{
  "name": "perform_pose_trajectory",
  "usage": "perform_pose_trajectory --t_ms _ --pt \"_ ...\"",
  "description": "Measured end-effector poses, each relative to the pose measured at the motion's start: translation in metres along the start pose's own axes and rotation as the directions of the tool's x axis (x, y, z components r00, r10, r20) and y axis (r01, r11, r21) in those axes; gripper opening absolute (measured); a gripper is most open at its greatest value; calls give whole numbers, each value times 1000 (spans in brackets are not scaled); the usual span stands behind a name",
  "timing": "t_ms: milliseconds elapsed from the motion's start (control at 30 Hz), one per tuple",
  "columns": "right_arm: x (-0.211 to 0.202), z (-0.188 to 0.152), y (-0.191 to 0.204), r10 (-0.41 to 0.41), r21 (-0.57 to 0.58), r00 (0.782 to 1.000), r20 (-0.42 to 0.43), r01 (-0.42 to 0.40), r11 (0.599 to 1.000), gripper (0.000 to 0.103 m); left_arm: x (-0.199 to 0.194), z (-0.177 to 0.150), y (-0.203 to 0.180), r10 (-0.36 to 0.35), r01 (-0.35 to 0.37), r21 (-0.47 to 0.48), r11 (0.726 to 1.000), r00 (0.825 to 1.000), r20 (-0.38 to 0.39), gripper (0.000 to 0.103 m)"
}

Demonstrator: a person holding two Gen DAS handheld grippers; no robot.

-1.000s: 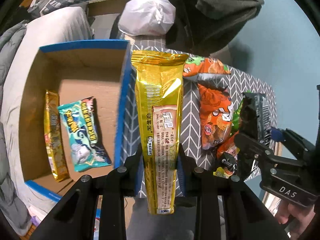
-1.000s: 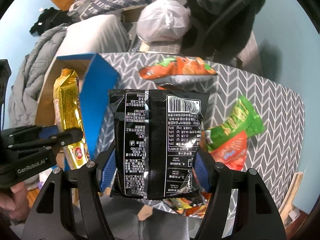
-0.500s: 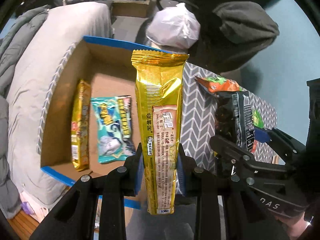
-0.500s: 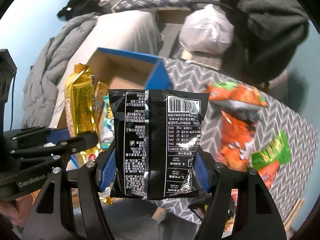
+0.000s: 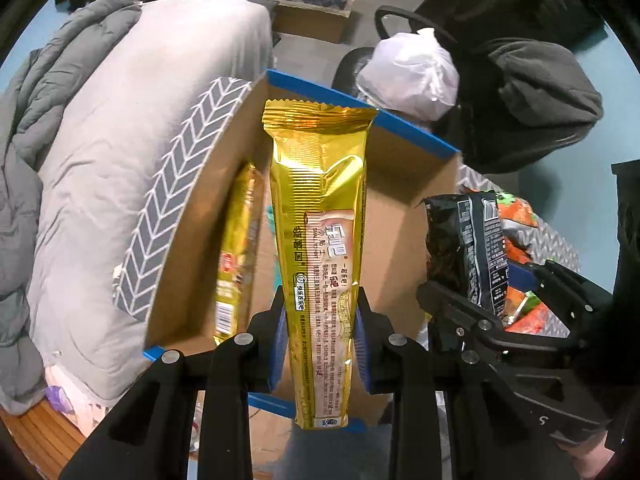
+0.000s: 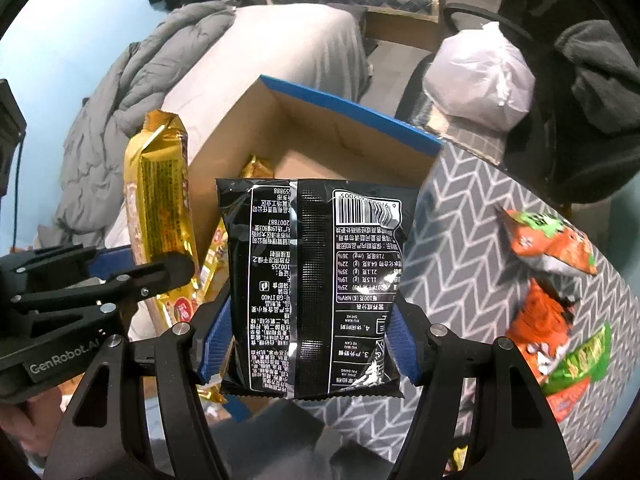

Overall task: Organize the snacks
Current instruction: 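Carry the gold wafer bar and black packet over the box with both tools, then open both tools to drop the wafer bar and black packet into the box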

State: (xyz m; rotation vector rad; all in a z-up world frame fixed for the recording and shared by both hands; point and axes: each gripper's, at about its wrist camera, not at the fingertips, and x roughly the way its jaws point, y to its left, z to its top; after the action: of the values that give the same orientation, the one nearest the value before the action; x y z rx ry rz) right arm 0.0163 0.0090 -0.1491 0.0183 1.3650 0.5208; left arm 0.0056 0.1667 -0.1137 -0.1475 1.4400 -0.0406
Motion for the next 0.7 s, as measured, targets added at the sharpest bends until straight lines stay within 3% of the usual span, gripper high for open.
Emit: perform_pose_trajectory --t_ms 600,700 --pt "41 20 9 -38 65 998 -58 42 997 69 35 25 23 9 -11 -19 1000 998 -69 30" --pt "41 19 10 -50 79 997 -57 55 995 73 33 23 25 29 -30 -8 1000 998 -57 38"
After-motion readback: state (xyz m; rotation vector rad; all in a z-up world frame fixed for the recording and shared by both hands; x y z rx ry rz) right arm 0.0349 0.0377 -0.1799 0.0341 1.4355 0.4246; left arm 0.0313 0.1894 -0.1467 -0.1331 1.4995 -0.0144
